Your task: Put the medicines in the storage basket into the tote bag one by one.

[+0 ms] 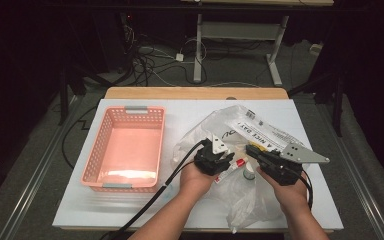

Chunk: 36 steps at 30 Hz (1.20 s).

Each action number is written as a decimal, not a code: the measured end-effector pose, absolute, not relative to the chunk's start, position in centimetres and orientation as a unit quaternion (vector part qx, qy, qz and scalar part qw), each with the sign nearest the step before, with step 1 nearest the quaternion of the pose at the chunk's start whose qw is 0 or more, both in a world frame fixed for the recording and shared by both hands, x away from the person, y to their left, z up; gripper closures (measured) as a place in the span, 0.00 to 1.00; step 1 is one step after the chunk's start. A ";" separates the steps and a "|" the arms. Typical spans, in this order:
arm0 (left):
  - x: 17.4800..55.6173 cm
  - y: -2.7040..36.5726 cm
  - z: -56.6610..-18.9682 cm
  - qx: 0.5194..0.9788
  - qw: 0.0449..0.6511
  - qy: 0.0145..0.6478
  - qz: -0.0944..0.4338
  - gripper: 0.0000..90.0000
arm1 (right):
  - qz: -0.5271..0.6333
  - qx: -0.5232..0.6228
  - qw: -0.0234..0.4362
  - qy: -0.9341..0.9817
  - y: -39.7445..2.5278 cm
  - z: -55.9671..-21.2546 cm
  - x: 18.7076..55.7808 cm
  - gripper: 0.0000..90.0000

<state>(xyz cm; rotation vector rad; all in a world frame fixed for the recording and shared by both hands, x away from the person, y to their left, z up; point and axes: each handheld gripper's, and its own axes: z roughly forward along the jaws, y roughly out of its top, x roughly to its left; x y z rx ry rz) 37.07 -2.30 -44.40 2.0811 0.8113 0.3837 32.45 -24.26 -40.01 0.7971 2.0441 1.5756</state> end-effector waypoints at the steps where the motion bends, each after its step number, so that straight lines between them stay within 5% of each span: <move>1: 37.3 -2.5 -44.8 0.833 0.417 0.329 0.156 0.64 | 0.568 0.287 0.219 0.739 -24.2 -40.0 32.5 1.00; 17: 38.5 -3.5 -47.0 0.832 0.408 0.350 0.137 0.63 | 0.567 0.289 0.217 0.740 -24.3 -40.2 32.5 1.00; 23: 38.1 -3.0 -46.1 0.834 0.398 0.355 0.145 0.47 | 0.567 0.290 0.217 0.740 -24.5 -40.1 32.3 1.00; 36: 32.8 0.2 -45.2 0.840 0.439 0.299 0.109 0.38 | 0.566 0.289 0.220 0.740 -24.7 -40.0 32.1 1.00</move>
